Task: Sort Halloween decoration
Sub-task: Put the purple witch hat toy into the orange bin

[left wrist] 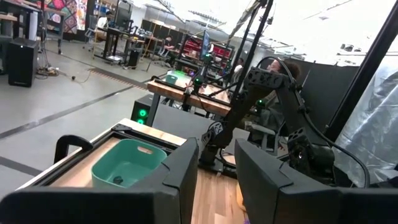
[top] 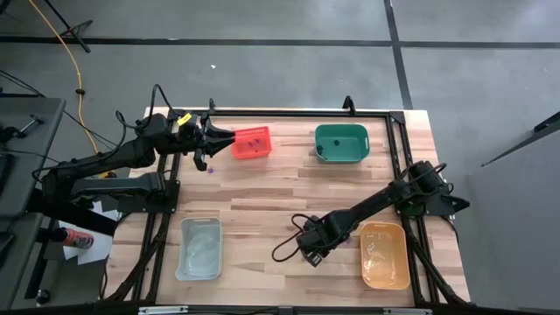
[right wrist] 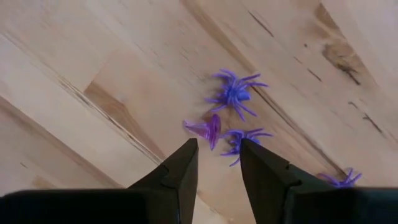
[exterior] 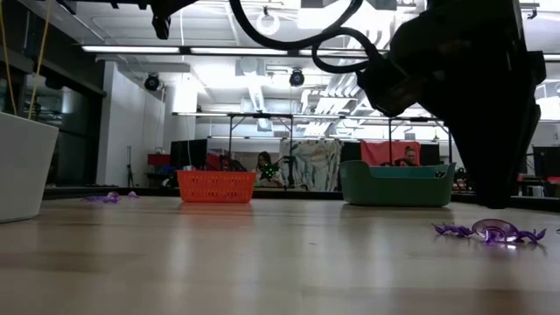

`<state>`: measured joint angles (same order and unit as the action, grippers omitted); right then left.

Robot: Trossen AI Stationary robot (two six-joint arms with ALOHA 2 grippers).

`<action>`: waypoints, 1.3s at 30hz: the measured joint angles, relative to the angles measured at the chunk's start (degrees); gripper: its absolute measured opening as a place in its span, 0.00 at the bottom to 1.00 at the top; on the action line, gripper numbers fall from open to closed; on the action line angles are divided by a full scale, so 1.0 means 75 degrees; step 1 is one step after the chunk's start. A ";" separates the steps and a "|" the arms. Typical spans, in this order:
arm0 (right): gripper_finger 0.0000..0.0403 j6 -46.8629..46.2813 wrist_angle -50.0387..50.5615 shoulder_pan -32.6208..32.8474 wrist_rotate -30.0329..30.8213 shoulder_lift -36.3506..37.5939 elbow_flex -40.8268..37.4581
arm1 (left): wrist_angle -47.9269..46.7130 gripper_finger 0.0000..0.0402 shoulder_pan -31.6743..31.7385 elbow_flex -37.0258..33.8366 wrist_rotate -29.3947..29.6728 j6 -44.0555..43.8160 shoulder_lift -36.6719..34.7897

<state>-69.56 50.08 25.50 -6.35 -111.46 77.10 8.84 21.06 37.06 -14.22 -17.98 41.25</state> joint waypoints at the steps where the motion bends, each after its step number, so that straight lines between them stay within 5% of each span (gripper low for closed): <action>1: 0.28 0.0000 -0.0039 0.0000 0.0008 -0.0012 0.0000 | 0.0000 0.24 0.0000 0.0000 0.0000 -0.0002 0.0000; 21: 0.23 0.0033 -0.0744 -0.0003 -0.0551 -0.0508 0.0006 | 0.0000 0.24 0.0003 0.0000 -0.0006 -0.0324 0.0000; 27: 0.02 0.0954 -0.0125 0.0000 -0.0583 -0.0525 0.0412 | 0.0004 0.24 0.0003 0.0000 0.0001 -0.0119 0.0000; 39: 0.00 0.3631 0.2259 -0.0134 0.0797 0.1051 0.0364 | 0.0044 0.24 0.0003 0.0000 0.0007 -0.0044 -0.0003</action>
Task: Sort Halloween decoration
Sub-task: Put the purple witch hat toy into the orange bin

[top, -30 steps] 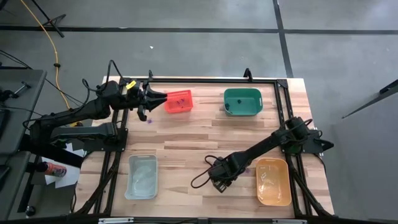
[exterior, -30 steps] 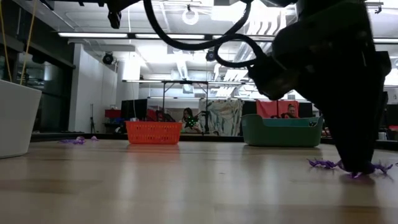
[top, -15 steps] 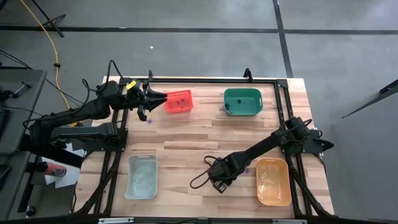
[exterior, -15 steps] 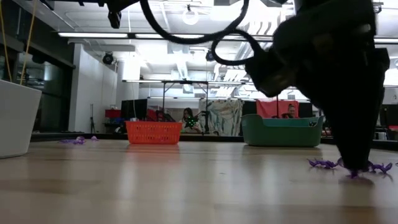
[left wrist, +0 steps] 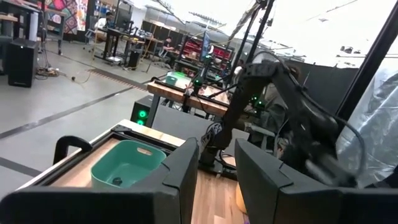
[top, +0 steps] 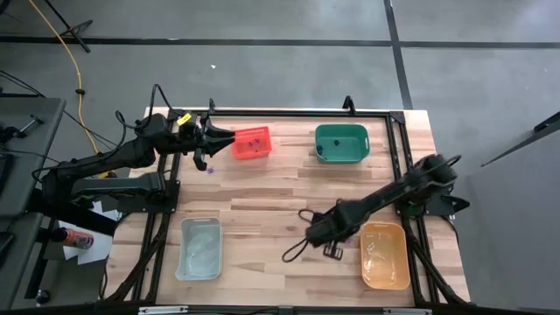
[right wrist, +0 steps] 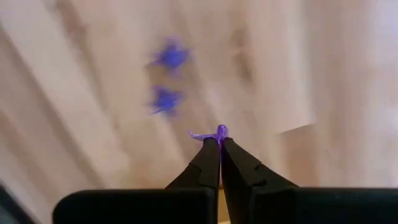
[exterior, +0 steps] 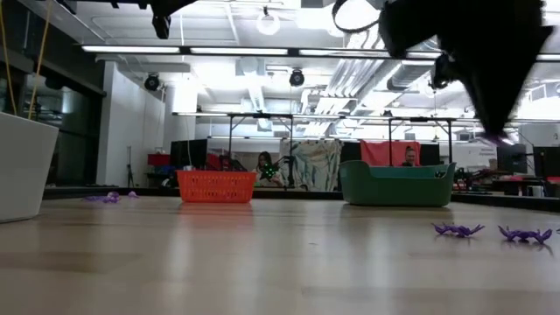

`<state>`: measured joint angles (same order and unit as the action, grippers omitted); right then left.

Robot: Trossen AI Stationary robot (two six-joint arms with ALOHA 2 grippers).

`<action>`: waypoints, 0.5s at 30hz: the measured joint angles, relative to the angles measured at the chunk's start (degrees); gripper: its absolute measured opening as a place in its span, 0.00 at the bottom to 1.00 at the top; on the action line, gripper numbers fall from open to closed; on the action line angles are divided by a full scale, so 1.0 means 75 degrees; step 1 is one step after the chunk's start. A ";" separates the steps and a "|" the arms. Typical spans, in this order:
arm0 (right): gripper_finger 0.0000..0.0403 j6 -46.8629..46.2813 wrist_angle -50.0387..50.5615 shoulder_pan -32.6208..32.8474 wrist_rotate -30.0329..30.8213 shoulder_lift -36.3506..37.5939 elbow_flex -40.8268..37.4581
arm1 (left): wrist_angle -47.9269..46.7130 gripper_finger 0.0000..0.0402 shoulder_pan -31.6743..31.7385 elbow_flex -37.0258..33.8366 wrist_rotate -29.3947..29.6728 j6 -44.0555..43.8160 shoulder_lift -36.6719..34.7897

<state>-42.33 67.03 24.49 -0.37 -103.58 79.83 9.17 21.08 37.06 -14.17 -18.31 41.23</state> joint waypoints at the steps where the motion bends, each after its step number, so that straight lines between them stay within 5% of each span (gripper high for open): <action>1: 0.00 0.0036 -0.0052 -0.0071 0.0202 0.0261 -0.0167 | -0.0001 0.24 -0.0002 0.0000 -0.0001 0.0000 0.0000; 7: 0.00 -0.0130 -0.1134 -0.0691 0.0841 0.2300 -0.1848 | -0.0096 0.24 0.0000 0.0000 0.0069 0.0311 0.0003; 15: 0.00 0.0494 -0.5510 -0.2153 0.0903 0.5156 -0.4911 | -0.0112 0.24 0.0000 0.0000 0.0410 0.0475 0.0003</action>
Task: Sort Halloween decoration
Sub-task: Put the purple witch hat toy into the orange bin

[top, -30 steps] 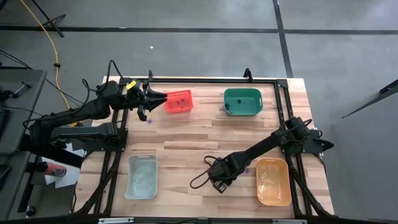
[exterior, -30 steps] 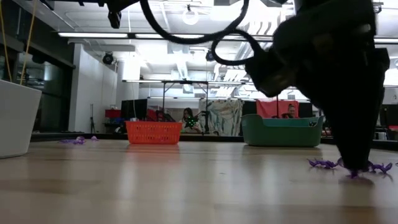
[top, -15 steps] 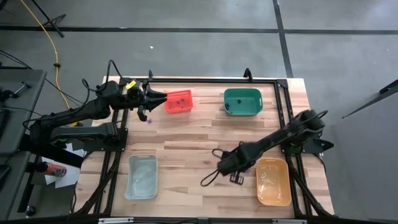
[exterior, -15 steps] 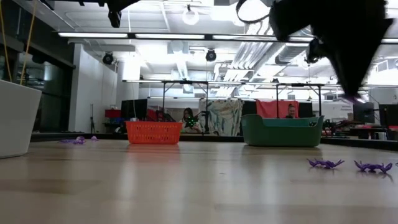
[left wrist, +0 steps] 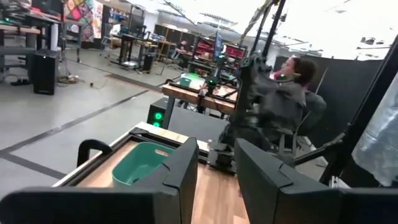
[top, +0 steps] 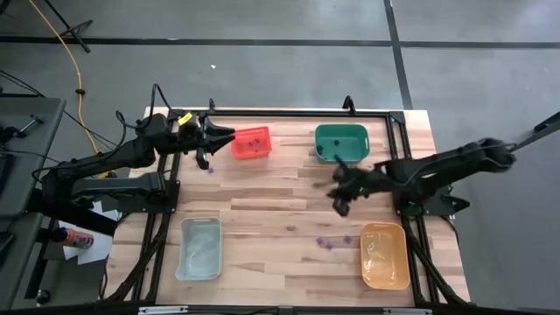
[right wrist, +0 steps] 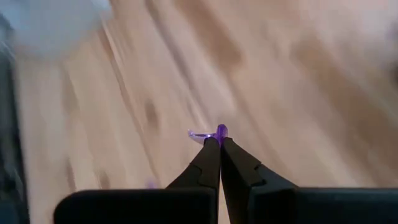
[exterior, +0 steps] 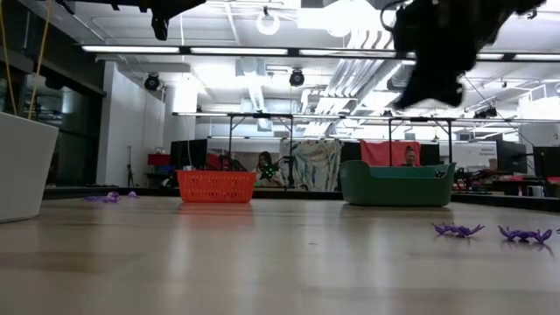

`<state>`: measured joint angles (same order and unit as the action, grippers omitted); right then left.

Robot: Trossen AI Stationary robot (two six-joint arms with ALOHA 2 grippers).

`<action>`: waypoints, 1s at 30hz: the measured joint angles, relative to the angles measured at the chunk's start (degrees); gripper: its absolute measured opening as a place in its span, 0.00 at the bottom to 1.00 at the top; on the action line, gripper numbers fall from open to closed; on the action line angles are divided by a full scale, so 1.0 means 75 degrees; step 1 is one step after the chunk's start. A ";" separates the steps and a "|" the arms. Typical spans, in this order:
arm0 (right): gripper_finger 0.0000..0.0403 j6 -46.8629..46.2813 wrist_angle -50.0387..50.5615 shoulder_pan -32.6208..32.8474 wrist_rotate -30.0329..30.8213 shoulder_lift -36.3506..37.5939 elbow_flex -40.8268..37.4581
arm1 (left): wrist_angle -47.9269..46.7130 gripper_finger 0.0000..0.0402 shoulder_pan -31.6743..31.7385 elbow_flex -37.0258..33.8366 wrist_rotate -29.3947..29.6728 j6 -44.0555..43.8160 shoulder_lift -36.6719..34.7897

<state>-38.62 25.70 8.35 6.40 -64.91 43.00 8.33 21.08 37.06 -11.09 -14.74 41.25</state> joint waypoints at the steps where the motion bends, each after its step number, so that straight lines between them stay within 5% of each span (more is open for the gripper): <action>1: 0.00 0.0171 -0.0724 -0.0228 -0.0025 0.0193 -0.0318 | 0.0001 0.24 0.0000 0.0000 0.0000 0.0001 0.0000; 7: 0.00 0.1667 -0.4969 -0.1468 -0.0119 0.0334 -0.1455 | 0.0006 0.24 0.0000 0.0000 0.0000 -0.0003 0.0000; 12: 0.00 0.2650 -0.6676 -0.2243 -0.0125 -0.0320 -0.1093 | 0.0329 0.24 -0.0003 -0.0003 -0.0003 -0.0015 0.0173; 22: 0.00 0.3814 -0.6846 -0.3029 -0.2294 -0.1479 0.0789 | 0.1828 0.24 -0.0018 -0.0006 -0.1184 -0.0030 0.1277; 30: 0.00 0.3816 -0.6818 -0.3116 -0.2679 -0.1821 0.1257 | 0.1843 0.24 -0.0020 -0.0009 -0.1451 -0.0149 0.1533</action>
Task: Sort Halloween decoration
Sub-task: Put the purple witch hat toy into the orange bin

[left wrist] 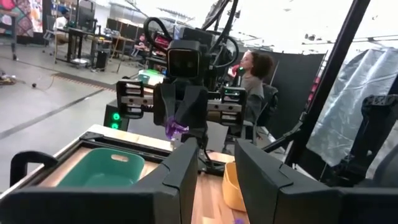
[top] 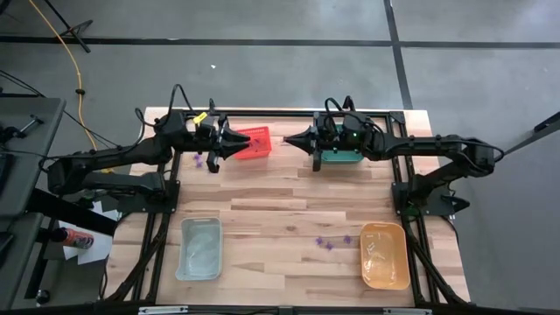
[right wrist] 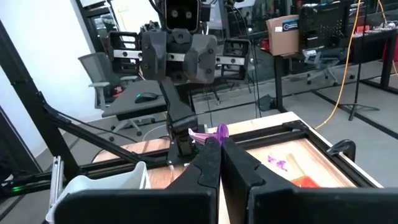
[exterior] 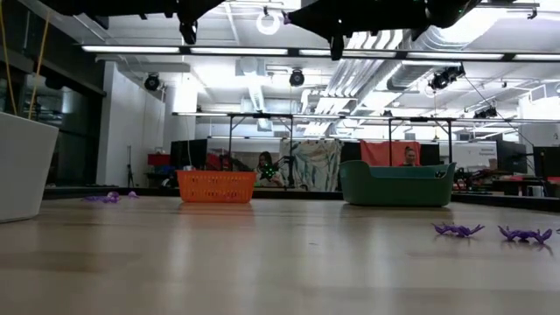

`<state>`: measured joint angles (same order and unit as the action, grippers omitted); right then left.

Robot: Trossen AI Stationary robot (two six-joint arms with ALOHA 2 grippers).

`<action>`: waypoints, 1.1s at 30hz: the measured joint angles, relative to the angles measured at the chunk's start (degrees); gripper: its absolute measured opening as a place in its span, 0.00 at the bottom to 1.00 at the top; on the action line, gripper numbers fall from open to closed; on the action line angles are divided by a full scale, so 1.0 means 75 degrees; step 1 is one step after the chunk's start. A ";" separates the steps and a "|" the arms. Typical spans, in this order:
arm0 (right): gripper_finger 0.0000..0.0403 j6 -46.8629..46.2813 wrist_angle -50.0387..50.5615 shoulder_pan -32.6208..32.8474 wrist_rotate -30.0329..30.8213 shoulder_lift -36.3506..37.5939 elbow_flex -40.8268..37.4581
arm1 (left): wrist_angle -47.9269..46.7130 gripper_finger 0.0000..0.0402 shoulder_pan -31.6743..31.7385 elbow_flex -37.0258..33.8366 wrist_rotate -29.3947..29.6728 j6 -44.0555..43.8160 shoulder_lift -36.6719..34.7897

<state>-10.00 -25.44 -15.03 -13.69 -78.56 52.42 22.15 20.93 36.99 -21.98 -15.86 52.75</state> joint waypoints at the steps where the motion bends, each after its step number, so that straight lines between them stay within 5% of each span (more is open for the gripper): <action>1: 0.00 -0.0001 -0.0002 0.0000 0.0000 0.0003 0.0000 | 0.0006 0.23 0.0000 0.0000 0.0000 0.0012 0.0000; 7: 0.00 -0.0039 0.0001 0.0005 0.0000 0.0003 0.0000 | -0.0055 0.20 0.0006 0.0000 0.0033 0.0422 0.0000; 14: 0.00 -0.0070 -0.0064 0.0007 0.0000 0.0003 0.0000 | -0.0685 0.01 0.0015 0.0000 0.0466 0.0873 0.0000; 33: 0.00 -0.0064 -0.0069 0.0009 0.0000 0.0006 0.0000 | -0.0979 0.00 0.0472 0.0003 0.0536 0.0872 -0.0006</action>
<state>-10.48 -25.96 -14.96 -13.69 -78.52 52.42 14.81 24.47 37.01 -17.96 -9.32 52.71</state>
